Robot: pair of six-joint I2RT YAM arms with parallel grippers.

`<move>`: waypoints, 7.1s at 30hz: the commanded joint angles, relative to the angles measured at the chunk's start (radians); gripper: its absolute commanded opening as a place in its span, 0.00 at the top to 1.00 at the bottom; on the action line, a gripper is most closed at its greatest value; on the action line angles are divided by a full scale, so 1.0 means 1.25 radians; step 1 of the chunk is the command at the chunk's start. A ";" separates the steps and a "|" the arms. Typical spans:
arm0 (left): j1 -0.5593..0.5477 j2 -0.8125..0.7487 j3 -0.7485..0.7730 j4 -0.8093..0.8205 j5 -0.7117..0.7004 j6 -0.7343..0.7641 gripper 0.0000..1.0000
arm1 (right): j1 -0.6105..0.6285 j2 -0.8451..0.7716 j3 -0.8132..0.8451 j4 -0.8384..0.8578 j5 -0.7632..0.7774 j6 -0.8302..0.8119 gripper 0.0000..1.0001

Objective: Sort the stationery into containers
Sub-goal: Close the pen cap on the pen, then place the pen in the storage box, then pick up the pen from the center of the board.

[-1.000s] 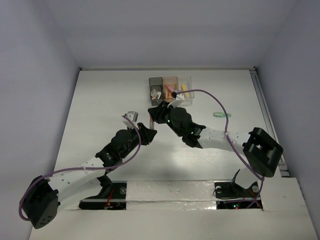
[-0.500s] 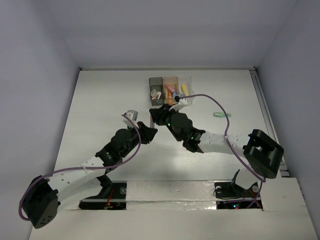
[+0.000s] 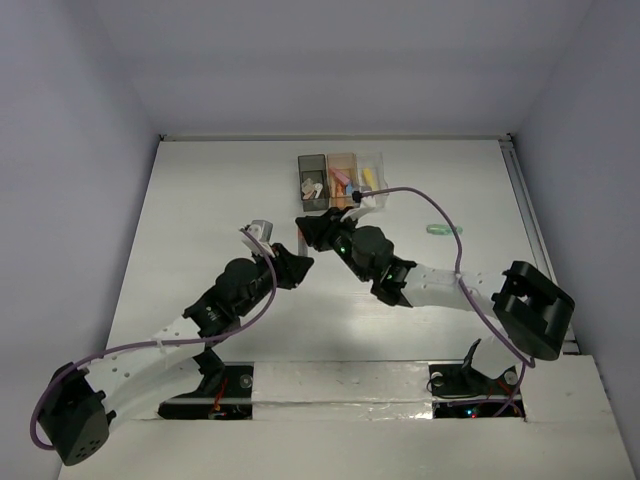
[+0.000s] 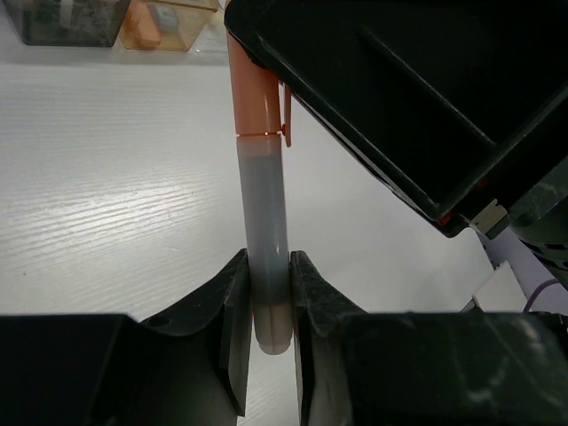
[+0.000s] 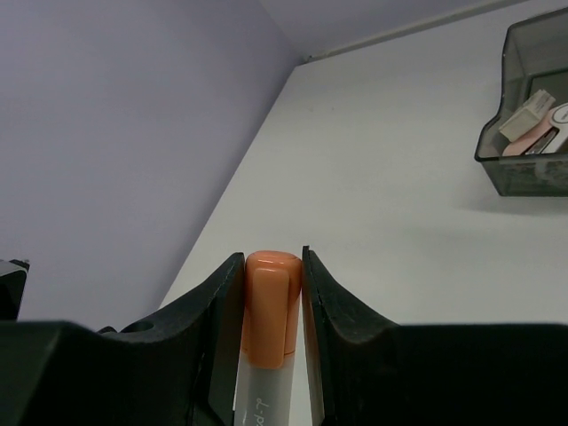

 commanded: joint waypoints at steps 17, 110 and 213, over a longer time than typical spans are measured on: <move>0.010 0.007 0.227 0.091 -0.060 0.118 1.00 | 0.095 0.025 -0.094 -0.152 -0.247 0.053 1.00; 0.033 -0.233 -0.113 0.082 0.119 0.103 0.13 | -0.580 0.012 0.255 -0.702 -0.098 -0.142 0.60; -0.005 0.205 -0.012 0.379 0.010 0.010 0.49 | -0.162 -0.083 0.015 -0.243 -0.304 0.078 0.90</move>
